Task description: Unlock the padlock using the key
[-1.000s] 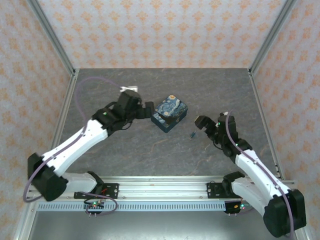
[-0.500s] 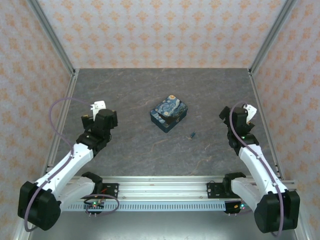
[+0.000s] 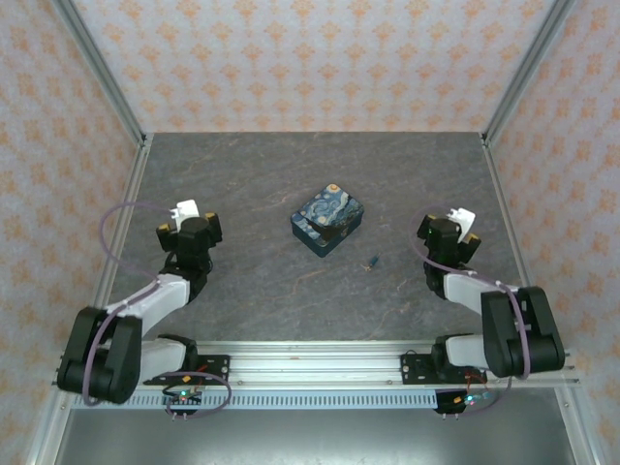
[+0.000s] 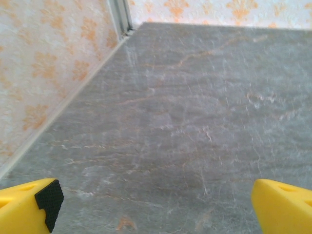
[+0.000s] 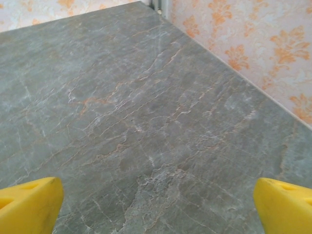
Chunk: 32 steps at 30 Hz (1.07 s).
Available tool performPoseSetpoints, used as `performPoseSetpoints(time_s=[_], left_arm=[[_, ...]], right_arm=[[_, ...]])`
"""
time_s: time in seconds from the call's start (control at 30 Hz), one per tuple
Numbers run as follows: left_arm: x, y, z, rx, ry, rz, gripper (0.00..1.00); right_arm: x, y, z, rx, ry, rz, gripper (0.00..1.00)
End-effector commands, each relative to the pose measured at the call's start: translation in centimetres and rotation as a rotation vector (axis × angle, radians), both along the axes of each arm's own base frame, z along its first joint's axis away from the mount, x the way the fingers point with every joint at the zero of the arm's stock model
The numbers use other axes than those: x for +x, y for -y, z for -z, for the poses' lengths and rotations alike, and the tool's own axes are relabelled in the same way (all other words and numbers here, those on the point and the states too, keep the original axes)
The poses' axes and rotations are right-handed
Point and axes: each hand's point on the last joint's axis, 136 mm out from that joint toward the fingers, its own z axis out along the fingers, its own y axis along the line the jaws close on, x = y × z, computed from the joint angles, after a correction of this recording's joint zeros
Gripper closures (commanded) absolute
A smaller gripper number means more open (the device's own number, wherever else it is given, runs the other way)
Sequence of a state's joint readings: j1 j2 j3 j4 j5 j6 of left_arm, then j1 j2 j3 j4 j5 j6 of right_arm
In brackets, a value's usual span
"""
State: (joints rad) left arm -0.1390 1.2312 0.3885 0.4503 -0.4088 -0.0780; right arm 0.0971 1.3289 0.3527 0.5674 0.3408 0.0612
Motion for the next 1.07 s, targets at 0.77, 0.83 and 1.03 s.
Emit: performPoseSetpoints(time_s=[0.77,0.83,1.03], left_arm=[[4.6,1.2,2.3,-0.048,0.034,0.163,0.0],[4.6,1.1,2.3,-0.048,0.035,0.162,0.0],[4.6,1.2,2.3,-0.048,0.034,0.162,0.0]], right_arm=[[4.5,-2.1,0.5,0.048,0.061,-0.222,0.01],[4.7,-2.1,0.7,0.047,0.051,-0.225,0.01],[4.6,-2.2,0.5,0.048,0.058,-0.233,0.01]])
